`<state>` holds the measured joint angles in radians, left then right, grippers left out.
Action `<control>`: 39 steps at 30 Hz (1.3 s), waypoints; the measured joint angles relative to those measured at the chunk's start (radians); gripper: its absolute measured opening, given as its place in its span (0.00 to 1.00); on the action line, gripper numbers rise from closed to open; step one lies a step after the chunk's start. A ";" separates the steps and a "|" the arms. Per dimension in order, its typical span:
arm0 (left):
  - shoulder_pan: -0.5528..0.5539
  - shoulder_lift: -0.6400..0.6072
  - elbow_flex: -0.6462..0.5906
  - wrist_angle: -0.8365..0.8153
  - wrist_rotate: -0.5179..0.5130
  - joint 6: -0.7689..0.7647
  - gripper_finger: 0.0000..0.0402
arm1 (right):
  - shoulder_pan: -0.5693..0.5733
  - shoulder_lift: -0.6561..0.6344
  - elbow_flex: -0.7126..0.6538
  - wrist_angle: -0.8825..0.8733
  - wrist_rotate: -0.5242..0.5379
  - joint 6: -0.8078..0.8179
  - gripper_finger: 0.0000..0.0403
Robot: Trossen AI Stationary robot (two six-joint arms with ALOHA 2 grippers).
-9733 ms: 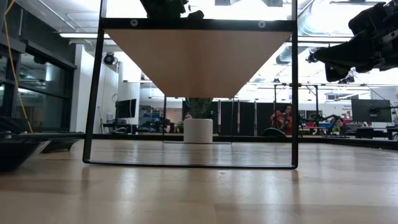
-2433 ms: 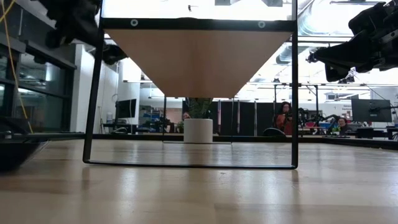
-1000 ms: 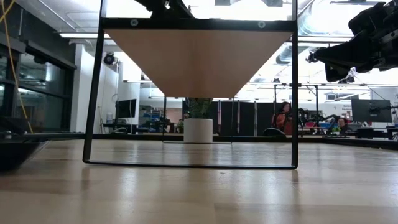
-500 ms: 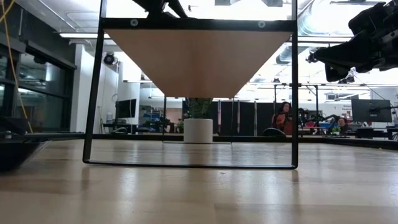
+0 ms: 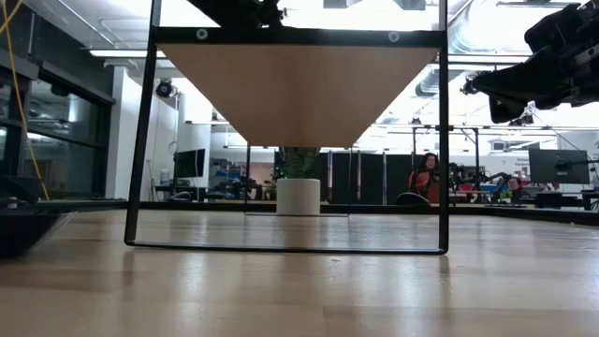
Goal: Pick & Place Mini shaped plates
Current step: Stack the black square plate on top of the black square plate on the shelf
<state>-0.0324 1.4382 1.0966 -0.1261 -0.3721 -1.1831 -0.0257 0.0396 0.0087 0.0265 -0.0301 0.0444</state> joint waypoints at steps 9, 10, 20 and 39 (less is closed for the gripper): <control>-0.001 0.022 0.000 -0.014 -0.007 -0.050 0.00 | 0.000 0.000 0.000 0.000 0.000 0.000 0.03; -0.001 0.026 0.001 -0.017 -0.007 -0.055 0.00 | 0.000 0.000 0.000 0.000 0.000 0.000 0.03; -0.001 0.037 -0.001 -0.041 -0.025 -0.079 0.00 | 0.000 0.000 0.000 0.000 0.000 0.000 0.03; 0.000 0.037 -0.001 -0.063 -0.029 -0.070 0.05 | 0.000 0.000 0.000 0.000 0.000 0.000 0.03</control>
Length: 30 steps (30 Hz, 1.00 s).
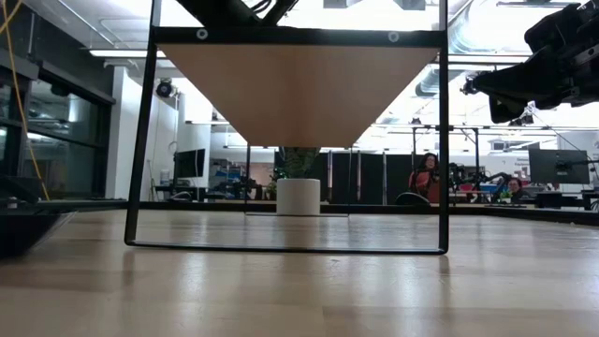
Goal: Pick & Place Mini shaped plates
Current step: Stack the black square plate on top of the black square plate on the shelf, then stack the black leaf shaped plate on top of the black leaf shaped plate on the shelf
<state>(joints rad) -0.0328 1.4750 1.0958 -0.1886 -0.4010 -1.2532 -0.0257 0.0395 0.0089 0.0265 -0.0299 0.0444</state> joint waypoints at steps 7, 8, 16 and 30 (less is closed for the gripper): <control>0.000 0.000 0.000 -0.001 0.011 0.024 0.16 | 0.000 0.000 0.000 0.000 0.000 0.000 0.03; 0.000 0.000 0.000 0.000 0.014 0.036 0.18 | 0.000 0.000 0.000 0.000 0.000 0.000 0.03; 0.000 -0.022 0.001 -0.005 0.030 0.141 0.26 | 0.000 0.000 0.000 0.000 0.000 0.000 0.03; -0.004 -0.126 0.001 -0.257 0.002 0.274 0.27 | 0.000 0.001 0.000 0.000 0.000 0.000 0.03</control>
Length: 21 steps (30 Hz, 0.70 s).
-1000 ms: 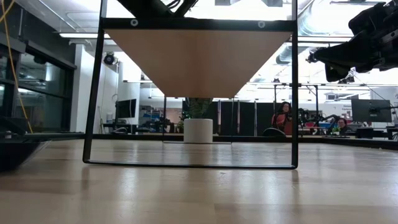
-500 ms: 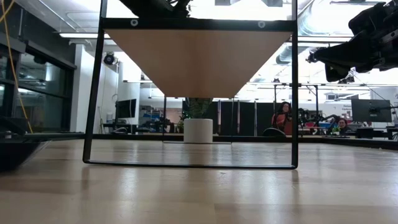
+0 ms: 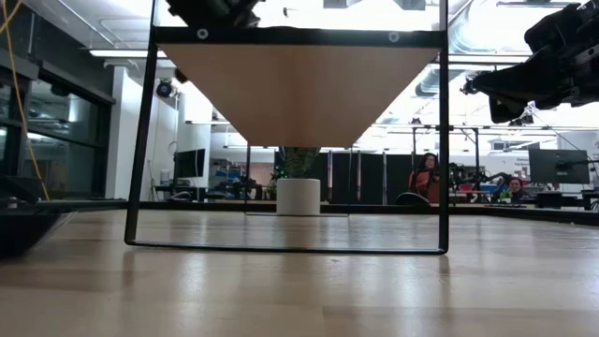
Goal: Pick & Place Mini shaped plates
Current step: Stack the black leaf shaped plate on top of the black leaf shaped plate on the shelf
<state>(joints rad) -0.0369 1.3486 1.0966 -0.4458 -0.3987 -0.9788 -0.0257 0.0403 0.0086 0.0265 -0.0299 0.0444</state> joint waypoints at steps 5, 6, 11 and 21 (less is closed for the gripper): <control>-0.056 -0.064 0.000 -0.164 -0.031 0.006 0.27 | 0.000 0.000 0.000 0.000 0.000 0.000 0.03; -0.071 -0.077 0.000 -0.207 -0.036 0.005 0.27 | 0.000 0.000 0.000 0.000 0.000 0.000 0.03; -0.157 -0.118 0.000 -0.366 -0.039 -0.048 0.27 | 0.000 0.000 0.000 0.000 0.000 0.000 0.03; -0.292 -0.133 0.000 -0.529 0.030 -0.055 0.27 | 0.000 0.000 0.000 0.000 0.000 0.000 0.03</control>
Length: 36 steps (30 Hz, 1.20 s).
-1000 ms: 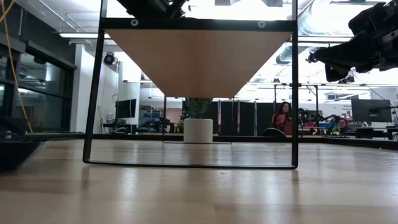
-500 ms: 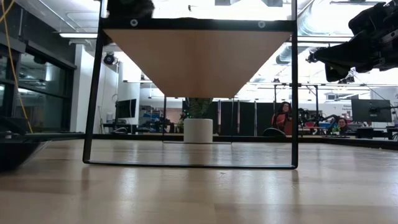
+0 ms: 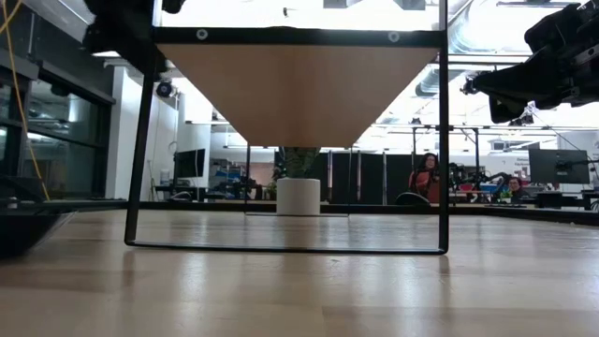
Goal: Pick & Place Mini shaped plates
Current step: Stack the black leaf shaped plate on top of the black leaf shaped plate on the shelf
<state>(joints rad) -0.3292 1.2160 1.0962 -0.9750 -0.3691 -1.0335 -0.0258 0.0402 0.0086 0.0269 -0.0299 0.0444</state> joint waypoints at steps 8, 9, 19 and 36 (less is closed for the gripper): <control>-0.104 0.000 0.000 -0.051 0.047 0.008 0.27 | 0.000 0.000 0.000 0.000 0.000 0.000 0.03; -0.118 0.000 0.000 -0.050 0.047 0.008 0.27 | 0.000 0.000 0.000 0.000 0.000 0.000 0.03; -0.210 0.069 -0.084 0.014 0.128 0.009 0.27 | 0.000 0.000 0.000 0.000 0.000 0.000 0.03; -0.208 0.080 -0.404 0.417 0.405 0.034 0.27 | 0.000 0.000 0.000 0.000 0.000 0.000 0.03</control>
<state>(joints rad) -0.5372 1.2961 0.6923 -0.5577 0.0357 -0.9995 -0.0257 0.0399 0.0090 0.0265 -0.0303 0.0444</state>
